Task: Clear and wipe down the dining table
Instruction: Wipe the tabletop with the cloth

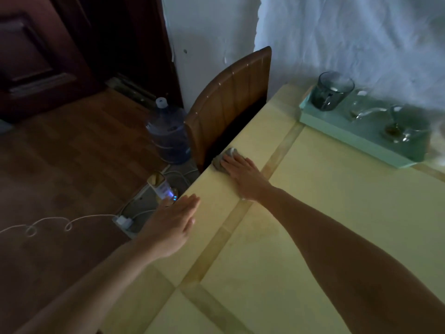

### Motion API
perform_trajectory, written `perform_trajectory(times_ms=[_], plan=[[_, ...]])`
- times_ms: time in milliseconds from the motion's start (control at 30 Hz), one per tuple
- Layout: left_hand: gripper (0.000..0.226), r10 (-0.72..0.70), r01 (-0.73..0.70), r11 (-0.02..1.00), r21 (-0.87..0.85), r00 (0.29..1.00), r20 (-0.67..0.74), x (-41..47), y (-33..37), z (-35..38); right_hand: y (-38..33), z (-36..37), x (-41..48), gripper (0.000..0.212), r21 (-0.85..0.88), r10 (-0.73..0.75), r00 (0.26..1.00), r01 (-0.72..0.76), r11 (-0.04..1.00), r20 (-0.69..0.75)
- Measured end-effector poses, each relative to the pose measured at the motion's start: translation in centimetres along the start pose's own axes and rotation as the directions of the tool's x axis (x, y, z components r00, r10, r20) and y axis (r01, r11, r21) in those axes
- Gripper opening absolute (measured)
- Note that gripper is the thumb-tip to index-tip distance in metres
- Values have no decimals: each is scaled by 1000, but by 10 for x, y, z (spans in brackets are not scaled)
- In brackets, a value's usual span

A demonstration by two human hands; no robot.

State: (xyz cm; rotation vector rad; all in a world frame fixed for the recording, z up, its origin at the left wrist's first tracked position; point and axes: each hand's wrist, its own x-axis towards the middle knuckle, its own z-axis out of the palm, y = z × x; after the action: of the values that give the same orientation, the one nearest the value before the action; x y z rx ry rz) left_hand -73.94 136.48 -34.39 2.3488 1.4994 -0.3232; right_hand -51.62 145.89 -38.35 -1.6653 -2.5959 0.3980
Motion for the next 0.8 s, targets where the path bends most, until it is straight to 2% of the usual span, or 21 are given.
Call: perform_trajectory(times_ms=[200,267,300,333,400,467,500,567,633,733,800], plan=[[62,-95,96,995,-5,990,100,-36,-20,16,-30,13,-68,74,54,-241,963,236,970,123],[58,-102,103,995,-4,987,125,-38,-18,19,-15,13,-95,72,119,-275,956,263,957,101],[56,-104,106,994,-8,986,132,-38,-17,19,-3,13,-109,73,110,-244,968,236,965,61],[56,-105,107,994,-11,985,140,-37,-17,18,15,13,-123,75,91,-170,985,168,982,14],[55,-97,99,995,-4,984,147,-36,-16,16,54,11,-147,80,118,108,991,-98,988,-84],[55,-95,96,995,0,986,135,-35,-17,15,70,7,-160,85,163,399,912,-381,910,-96],[55,-94,94,996,6,987,129,-35,-17,15,67,6,-159,83,170,493,864,-473,864,-101],[55,-91,91,996,7,987,131,-37,-16,16,39,9,-149,76,202,572,811,-543,815,-123],[55,-93,93,996,6,987,129,-37,-15,17,-4,18,-140,77,207,490,866,-463,862,-104],[55,-88,88,996,9,989,120,-37,-15,16,-78,50,-149,71,39,153,971,-149,988,-185],[54,-81,81,997,4,989,128,-37,-16,14,-109,66,-168,66,-41,-16,994,11,999,-109]])
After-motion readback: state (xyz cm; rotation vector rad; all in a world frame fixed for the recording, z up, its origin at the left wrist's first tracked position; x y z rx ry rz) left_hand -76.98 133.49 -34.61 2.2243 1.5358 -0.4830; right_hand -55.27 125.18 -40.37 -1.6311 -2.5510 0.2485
